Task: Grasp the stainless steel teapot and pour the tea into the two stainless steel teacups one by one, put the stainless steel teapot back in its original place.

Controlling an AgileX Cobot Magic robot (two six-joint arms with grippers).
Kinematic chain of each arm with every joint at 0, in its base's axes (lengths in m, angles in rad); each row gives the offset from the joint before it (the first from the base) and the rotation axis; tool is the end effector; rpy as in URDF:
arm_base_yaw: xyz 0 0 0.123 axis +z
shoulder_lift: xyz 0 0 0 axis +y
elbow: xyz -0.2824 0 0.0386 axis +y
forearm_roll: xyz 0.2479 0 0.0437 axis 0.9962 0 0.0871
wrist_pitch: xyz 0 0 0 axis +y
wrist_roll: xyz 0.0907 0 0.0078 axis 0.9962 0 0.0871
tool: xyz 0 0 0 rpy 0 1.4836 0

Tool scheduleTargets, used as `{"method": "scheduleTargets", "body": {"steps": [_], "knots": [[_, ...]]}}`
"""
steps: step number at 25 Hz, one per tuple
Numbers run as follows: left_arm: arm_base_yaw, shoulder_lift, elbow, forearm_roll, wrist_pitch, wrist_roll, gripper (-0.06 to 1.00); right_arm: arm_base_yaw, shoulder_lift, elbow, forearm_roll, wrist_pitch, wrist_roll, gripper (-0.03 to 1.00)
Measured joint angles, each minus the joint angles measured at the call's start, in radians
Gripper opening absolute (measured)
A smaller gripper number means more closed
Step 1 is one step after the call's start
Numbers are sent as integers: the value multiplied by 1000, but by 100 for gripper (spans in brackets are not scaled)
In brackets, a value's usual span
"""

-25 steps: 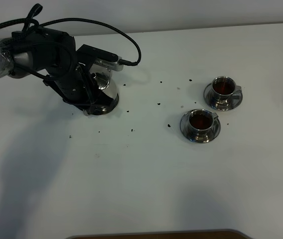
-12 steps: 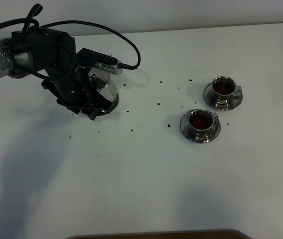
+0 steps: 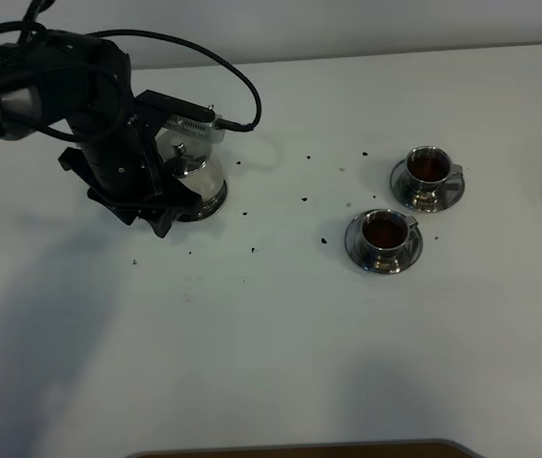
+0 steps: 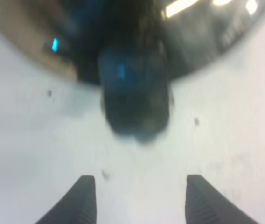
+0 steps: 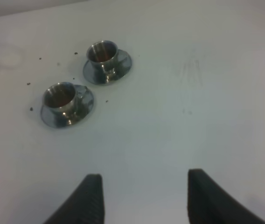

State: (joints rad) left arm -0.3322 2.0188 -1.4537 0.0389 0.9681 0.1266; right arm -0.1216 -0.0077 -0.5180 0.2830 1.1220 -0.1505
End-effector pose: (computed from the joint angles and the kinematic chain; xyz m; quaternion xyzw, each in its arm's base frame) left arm 0.3801 -0.1281 0.1747 0.2366 0.9694 0.0102 0.0637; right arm -0.0098 0.0243 0.2798 -0.0239 0.8535 0.0713 0.5156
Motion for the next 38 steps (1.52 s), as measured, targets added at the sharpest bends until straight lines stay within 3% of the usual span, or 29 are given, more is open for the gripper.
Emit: {"method": "scheduleTargets", "body": {"steps": [7,13,38], "knots": [[0,-82,-3,-1,223,1,48,0,0,0,0,0,0,42],[0,-171,32,-68,223,-3,48,0,0,0,0,0,0,42],[0,-1043,850,-80,196,-81,48,0,0,0,0,0,0,42]]}}
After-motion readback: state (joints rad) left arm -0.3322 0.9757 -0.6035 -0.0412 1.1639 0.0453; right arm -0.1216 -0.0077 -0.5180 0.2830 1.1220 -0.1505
